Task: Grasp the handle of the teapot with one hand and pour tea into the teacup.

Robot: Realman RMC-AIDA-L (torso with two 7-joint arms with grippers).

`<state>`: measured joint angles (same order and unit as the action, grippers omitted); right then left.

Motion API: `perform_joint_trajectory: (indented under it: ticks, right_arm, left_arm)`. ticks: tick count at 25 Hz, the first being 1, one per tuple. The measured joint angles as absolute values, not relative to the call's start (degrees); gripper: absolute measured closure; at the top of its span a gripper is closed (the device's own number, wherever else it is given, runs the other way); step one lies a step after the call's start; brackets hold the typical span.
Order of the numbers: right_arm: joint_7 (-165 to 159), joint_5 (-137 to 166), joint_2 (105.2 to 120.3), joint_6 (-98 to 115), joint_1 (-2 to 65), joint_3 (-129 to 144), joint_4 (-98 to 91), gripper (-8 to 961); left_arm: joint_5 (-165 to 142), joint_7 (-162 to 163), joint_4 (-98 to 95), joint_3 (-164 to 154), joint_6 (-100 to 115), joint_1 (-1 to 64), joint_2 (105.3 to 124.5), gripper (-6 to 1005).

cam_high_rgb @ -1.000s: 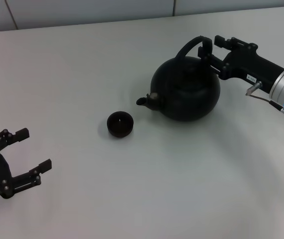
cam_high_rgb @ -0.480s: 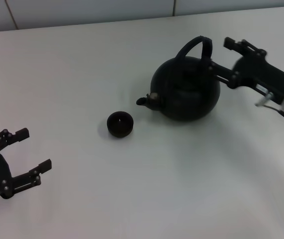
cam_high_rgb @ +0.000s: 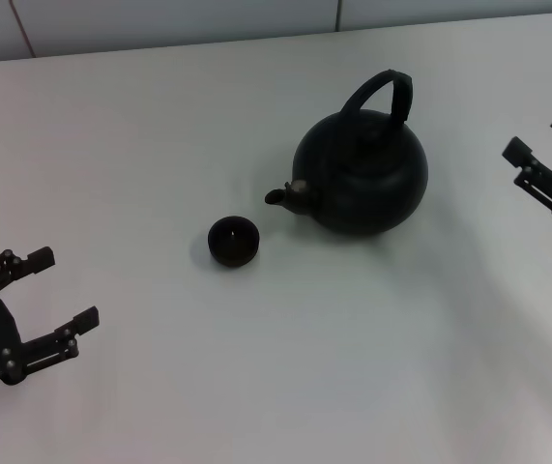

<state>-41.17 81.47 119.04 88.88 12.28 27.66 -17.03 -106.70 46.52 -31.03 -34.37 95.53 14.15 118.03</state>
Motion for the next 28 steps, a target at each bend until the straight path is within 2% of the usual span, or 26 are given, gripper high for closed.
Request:
perform_joint_trajectory:
  ticks: [3, 6, 10, 18, 23, 26, 28]
  right_arm:
    - [-41.9, 82.0, 118.69, 91.5, 11.5, 28.0, -17.5, 161]
    - [-51.7, 95.7, 116.21, 99.0, 10.6, 30.3, -25.8, 161]
    - [-56.7, 103.9, 115.05, 99.8, 12.3, 30.0, -28.5, 161]
    - [-56.9, 107.3, 114.85, 99.6, 15.0, 30.5, -32.2, 161]
    - [-61.9, 118.3, 114.55, 100.2, 19.6, 30.6, -40.3, 161]
    - [-64.6, 123.0, 114.26, 101.6, 21.5, 30.6, -43.1, 161]
    - [-67.1, 126.4, 114.69, 103.0, 22.7, 30.6, -47.1, 161]
  left_arm:
    - [-106.7, 46.6, -31.0, -34.4, 95.6, 14.2, 117.99, 140]
    - [-107.0, 46.9, -30.9, -34.7, 95.7, 14.3, 117.93, 140]
    - [-107.0, 47.9, -31.0, -34.9, 95.8, 14.3, 117.88, 140]
    - [-107.3, 49.5, -31.9, -36.0, 96.6, 15.7, 117.38, 140]
    - [-110.7, 59.2, -34.8, -40.2, 97.9, 20.6, 114.01, 140]
    - [-113.8, 63.1, -37.1, -40.4, 98.3, 22.6, 113.22, 140]
    - [-117.4, 66.1, -40.1, -40.5, 98.9, 24.3, 112.95, 140]
